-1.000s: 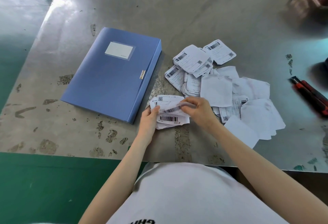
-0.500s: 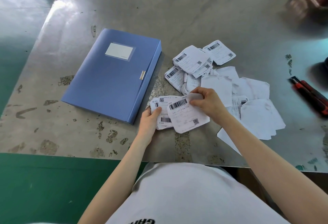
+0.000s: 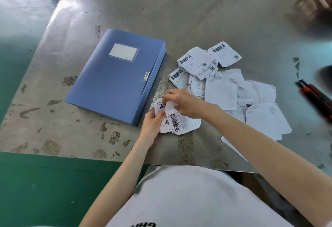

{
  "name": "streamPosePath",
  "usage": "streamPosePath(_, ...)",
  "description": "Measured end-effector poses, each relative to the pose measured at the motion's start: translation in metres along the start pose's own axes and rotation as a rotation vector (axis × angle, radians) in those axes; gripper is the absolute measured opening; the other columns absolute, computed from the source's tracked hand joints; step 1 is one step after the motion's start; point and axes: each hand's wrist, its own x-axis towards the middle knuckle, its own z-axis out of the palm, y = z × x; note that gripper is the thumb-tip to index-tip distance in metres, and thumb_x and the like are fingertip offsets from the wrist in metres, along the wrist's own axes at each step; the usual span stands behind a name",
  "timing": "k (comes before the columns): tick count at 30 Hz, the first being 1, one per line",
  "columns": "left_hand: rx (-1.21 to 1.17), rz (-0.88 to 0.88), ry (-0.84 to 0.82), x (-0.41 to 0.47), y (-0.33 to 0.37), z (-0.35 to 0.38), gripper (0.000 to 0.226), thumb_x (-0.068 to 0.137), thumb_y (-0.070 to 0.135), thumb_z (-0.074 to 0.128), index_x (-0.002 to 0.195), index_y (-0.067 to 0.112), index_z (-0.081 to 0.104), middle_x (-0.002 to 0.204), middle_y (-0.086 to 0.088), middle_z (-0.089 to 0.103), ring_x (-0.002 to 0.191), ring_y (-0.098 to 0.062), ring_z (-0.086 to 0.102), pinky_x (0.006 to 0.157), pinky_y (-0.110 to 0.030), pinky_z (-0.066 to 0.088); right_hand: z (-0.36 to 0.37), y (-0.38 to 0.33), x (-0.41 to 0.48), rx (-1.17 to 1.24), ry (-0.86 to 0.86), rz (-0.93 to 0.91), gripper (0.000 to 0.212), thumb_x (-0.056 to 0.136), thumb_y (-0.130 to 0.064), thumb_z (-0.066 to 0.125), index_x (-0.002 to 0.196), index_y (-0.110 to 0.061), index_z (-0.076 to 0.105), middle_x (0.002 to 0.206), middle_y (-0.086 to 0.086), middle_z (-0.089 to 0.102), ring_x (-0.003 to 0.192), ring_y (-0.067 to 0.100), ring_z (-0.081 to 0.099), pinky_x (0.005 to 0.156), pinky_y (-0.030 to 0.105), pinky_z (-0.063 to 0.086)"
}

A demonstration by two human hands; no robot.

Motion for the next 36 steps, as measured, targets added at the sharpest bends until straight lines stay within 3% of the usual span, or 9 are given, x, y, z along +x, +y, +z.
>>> streamPosePath(3,0.02,0.002,-0.01,-0.001,0.0,-0.001,0.014,0.093,0.02,0.061,0.104,0.017,0.068,0.091,-0.007,0.076,0.077,-0.02,0.071,0.067,-0.034,0.057,0.005,0.002,0.005,0.013,0.005,-0.042,0.046,0.078,0.014,0.059,0.117,-0.01,0.056,0.12,0.006,0.052,0.109,0.025,0.05,0.092,0.039,0.044)
streamPosePath(8,0.034,0.005,-0.006,0.0,-0.001,-0.001,0.017,0.092,0.021,0.062,0.107,0.014,0.067,0.091,-0.008,0.075,0.079,-0.021,0.071,0.067,-0.034,0.057,0.008,0.011,0.004,-0.121,-0.017,-0.048,0.046,0.08,-0.003,0.067,0.122,-0.015,0.053,0.118,0.002,0.052,0.107,0.02,0.044,0.089,0.03,0.035)
streamPosePath(13,0.016,0.014,-0.02,0.0,0.0,-0.001,0.016,0.09,0.025,0.064,0.103,0.017,0.067,0.091,-0.005,0.076,0.08,-0.019,0.073,0.061,-0.027,0.057,0.007,0.016,0.002,-0.227,-0.056,0.028,0.03,0.084,-0.019,0.067,0.111,-0.018,0.053,0.11,-0.001,0.056,0.104,0.018,0.038,0.091,0.035,0.03)
streamPosePath(17,-0.005,0.012,0.017,0.002,-0.002,-0.001,0.019,0.094,0.032,0.058,0.096,0.018,0.069,0.091,-0.005,0.076,0.082,-0.019,0.073,0.067,-0.026,0.058,-0.003,0.024,-0.003,-0.038,-0.038,0.141,0.018,0.082,-0.014,0.068,0.099,-0.015,0.063,0.088,-0.002,0.057,0.089,0.013,0.039,0.081,0.03,0.026)
streamPosePath(22,-0.018,-0.024,0.1,0.004,-0.005,-0.001,0.029,0.095,0.041,0.052,0.097,0.018,0.069,0.089,0.002,0.076,0.08,-0.015,0.073,0.07,-0.028,0.059,-0.02,0.041,-0.019,0.479,0.155,0.373,0.007,0.075,0.004,0.067,0.081,-0.001,0.065,0.074,0.006,0.06,0.076,0.017,0.052,0.065,0.026,0.038)
streamPosePath(25,-0.004,-0.049,0.141,0.004,-0.006,0.0,0.032,0.094,0.045,0.052,0.105,0.019,0.066,0.095,0.004,0.075,0.092,-0.017,0.071,0.084,-0.035,0.055,-0.018,0.05,-0.03,0.604,0.282,0.516,0.014,0.077,0.001,0.067,0.074,-0.011,0.06,0.066,-0.002,0.054,0.071,0.015,0.048,0.064,0.026,0.038)
streamPosePath(28,0.009,-0.025,0.127,0.003,-0.006,0.002,0.025,0.095,0.042,0.052,0.092,0.023,0.069,0.089,0.006,0.075,0.086,-0.015,0.069,0.081,-0.035,0.053,-0.01,0.053,-0.036,0.791,0.356,0.653,0.021,0.078,0.001,0.068,0.071,-0.015,0.057,0.071,0.005,0.057,0.07,0.017,0.049,0.068,0.028,0.04)
streamPosePath(31,0.018,0.0,0.112,0.001,-0.004,0.003,0.022,0.097,0.038,0.05,0.092,0.027,0.069,0.088,0.011,0.075,0.081,-0.007,0.07,0.075,-0.026,0.054,0.001,0.048,-0.04,0.945,0.397,0.748,0.024,0.08,0.005,0.066,0.073,-0.015,0.054,0.071,0.008,0.056,0.061,0.015,0.048,0.056,0.024,0.038)
streamPosePath(36,-0.003,0.016,0.075,-0.002,-0.002,0.002,0.021,0.097,0.034,0.052,0.096,0.021,0.069,0.093,0.006,0.076,0.085,-0.011,0.072,0.062,-0.018,0.055,0.015,0.032,-0.04,0.903,0.323,0.716,0.025,0.076,0.005,0.067,0.072,-0.016,0.055,0.085,0.017,0.062,0.078,0.022,0.056,0.075,0.039,0.047)
